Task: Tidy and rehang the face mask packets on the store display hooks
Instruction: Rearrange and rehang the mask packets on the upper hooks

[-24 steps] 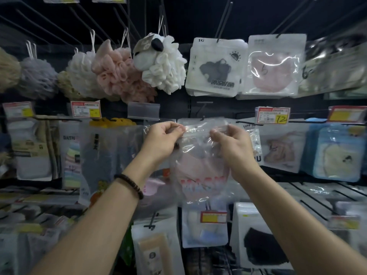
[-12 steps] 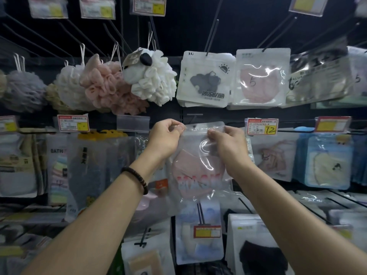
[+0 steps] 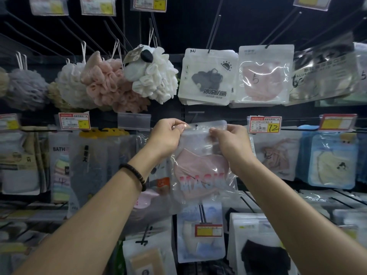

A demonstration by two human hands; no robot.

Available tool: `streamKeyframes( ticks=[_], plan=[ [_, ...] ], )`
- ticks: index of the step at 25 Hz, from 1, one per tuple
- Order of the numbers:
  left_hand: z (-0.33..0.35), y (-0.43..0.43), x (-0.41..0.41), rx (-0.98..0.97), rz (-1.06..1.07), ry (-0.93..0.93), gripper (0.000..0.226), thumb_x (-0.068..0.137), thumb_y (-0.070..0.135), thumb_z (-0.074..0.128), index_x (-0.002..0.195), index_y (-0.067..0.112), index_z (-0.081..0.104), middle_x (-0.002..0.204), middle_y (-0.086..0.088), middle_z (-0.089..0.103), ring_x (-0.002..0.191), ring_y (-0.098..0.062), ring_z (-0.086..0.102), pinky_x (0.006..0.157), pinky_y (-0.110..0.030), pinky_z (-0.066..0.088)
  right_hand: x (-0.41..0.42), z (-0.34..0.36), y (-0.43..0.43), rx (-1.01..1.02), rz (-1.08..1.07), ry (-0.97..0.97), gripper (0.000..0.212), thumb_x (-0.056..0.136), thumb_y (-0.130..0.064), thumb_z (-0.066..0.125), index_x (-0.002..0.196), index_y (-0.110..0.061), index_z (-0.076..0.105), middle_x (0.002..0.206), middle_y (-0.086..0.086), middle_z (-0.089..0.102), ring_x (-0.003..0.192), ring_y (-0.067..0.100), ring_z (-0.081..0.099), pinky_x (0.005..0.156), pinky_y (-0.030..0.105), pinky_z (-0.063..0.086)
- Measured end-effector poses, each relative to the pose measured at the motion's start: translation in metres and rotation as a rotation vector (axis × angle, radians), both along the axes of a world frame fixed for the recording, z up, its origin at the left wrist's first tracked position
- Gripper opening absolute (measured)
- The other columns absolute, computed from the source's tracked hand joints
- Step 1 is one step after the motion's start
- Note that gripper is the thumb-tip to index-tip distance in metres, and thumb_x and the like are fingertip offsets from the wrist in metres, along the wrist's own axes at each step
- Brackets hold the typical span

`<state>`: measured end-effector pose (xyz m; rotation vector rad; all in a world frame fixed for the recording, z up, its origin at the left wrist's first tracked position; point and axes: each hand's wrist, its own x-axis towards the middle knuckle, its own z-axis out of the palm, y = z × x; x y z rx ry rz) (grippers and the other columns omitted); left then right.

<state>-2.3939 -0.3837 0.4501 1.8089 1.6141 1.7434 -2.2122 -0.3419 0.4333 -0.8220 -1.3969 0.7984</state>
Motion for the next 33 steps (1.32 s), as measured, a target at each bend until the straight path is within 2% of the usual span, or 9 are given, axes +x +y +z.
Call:
streamKeyframes(
  ticks=[4,10,16,21,24,26,29,31,33],
  plan=[
    [-0.001,-0.001,0.003,0.004,0.021,0.036,0.025,0.11,0.023,0.055,0.102,0.022,0.079,0.092,-0.009,0.078,0.073,-0.022,0.063,0.078,-0.038,0.058,0.003,-0.001,-0.001,-0.017,0.008,0.005,0.021,0.099,-0.027,0.074,0.085,-0.012,0.079,0.082,0.004,0.083,0.078,0.036,0.08,0.07,0.046,0.064],
    [0.001,0.003,-0.002,-0.036,0.012,-0.017,0.026,0.11,0.02,0.056,0.098,0.022,0.079,0.094,-0.017,0.079,0.072,-0.019,0.064,0.073,-0.035,0.055,-0.003,0.003,0.001,-0.041,-0.007,-0.034,0.015,0.087,-0.039,0.075,0.074,-0.036,0.082,0.087,0.008,0.083,0.08,0.042,0.081,0.081,0.065,0.065],
    [-0.003,0.013,0.001,0.001,0.092,0.057,0.023,0.11,0.022,0.056,0.104,0.023,0.078,0.088,0.005,0.07,0.071,-0.013,0.06,0.063,-0.025,0.047,-0.004,0.003,0.007,-0.13,-0.054,-0.056,0.027,0.088,-0.035,0.075,0.075,-0.012,0.081,0.081,0.006,0.083,0.082,0.04,0.079,0.086,0.063,0.064],
    [-0.01,0.027,-0.002,0.093,0.18,0.136,0.018,0.107,0.024,0.059,0.102,0.021,0.077,0.087,0.011,0.069,0.082,-0.011,0.063,0.062,-0.011,0.04,-0.01,-0.01,0.01,-0.052,-0.18,-0.19,0.023,0.095,-0.026,0.063,0.11,-0.009,0.067,0.102,0.021,0.078,0.093,0.04,0.077,0.083,0.059,0.064],
    [-0.015,0.029,-0.005,0.134,0.238,0.114,0.013,0.105,0.029,0.064,0.106,0.019,0.073,0.094,0.009,0.068,0.09,-0.014,0.062,0.068,-0.02,0.041,-0.01,-0.018,0.009,-0.032,-0.283,-0.276,0.019,0.102,-0.028,0.059,0.116,-0.016,0.055,0.111,0.007,0.068,0.093,0.022,0.066,0.066,0.034,0.046],
    [-0.021,0.028,-0.009,0.147,0.262,0.095,0.011,0.103,0.03,0.067,0.109,0.02,0.067,0.097,0.006,0.068,0.093,-0.017,0.063,0.074,-0.026,0.044,-0.015,-0.025,0.007,0.03,-0.348,-0.26,0.032,0.101,-0.027,0.065,0.127,-0.017,0.048,0.121,0.006,0.061,0.105,0.025,0.062,0.075,0.036,0.043],
    [-0.038,0.014,-0.023,0.143,0.233,0.095,0.021,0.102,0.026,0.071,0.116,0.02,0.057,0.098,0.0,0.066,0.088,-0.015,0.065,0.069,-0.024,0.051,-0.026,-0.044,-0.012,0.168,-0.448,-0.241,0.05,0.095,-0.024,0.073,0.136,-0.021,0.044,0.135,0.005,0.044,0.124,0.029,0.051,0.107,0.045,0.045],
    [-0.055,0.0,-0.043,0.097,0.222,0.196,0.021,0.1,0.022,0.072,0.115,0.02,0.057,0.097,0.002,0.065,0.084,-0.012,0.066,0.068,-0.024,0.054,-0.036,-0.065,-0.033,0.31,-0.436,-0.198,0.045,0.093,-0.018,0.074,0.131,-0.022,0.051,0.128,0.001,0.046,0.121,0.026,0.052,0.108,0.044,0.047],
    [-0.074,-0.017,-0.066,0.004,0.198,0.416,0.012,0.098,0.021,0.074,0.105,0.022,0.065,0.096,0.006,0.066,0.085,-0.009,0.066,0.075,-0.03,0.058,-0.048,-0.09,-0.054,0.394,-0.304,-0.165,0.023,0.093,-0.012,0.073,0.111,-0.022,0.063,0.112,-0.004,0.061,0.102,0.017,0.063,0.092,0.037,0.055]
  ],
)
